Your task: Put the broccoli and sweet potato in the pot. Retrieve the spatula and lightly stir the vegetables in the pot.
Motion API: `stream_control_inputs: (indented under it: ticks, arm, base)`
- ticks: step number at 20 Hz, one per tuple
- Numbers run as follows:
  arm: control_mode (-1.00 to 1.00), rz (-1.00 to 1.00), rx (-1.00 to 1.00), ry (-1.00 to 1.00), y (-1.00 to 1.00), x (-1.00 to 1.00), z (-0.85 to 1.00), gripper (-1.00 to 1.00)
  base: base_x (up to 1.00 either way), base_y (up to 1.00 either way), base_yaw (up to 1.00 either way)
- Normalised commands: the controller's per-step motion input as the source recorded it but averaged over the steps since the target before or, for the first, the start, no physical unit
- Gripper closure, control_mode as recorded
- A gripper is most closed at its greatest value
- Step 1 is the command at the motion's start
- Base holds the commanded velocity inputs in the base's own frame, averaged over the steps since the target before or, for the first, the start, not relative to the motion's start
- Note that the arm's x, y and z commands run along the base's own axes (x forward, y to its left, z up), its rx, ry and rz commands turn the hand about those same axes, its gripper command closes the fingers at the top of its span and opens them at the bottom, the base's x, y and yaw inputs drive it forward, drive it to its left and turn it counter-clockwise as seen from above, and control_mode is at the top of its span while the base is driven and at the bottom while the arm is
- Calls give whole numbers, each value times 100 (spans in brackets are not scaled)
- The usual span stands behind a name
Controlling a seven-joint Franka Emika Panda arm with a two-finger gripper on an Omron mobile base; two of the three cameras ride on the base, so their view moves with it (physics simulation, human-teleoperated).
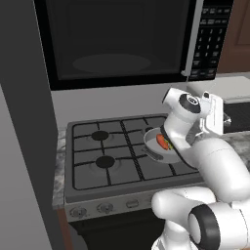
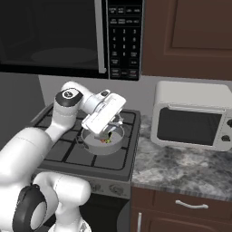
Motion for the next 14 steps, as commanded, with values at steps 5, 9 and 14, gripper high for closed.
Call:
stream_control_inputs:
  ticks: [5,9,14]
  arm:
    - [-100,0,-14,0,0,14,-9,100]
    - [-100,0,-11,-1,1,51,0,100]
    - [-100,0,-6,-5,2,36,19,100]
  base:
    - [0,0,0]
    - [0,0,0]
    - [0,0,0]
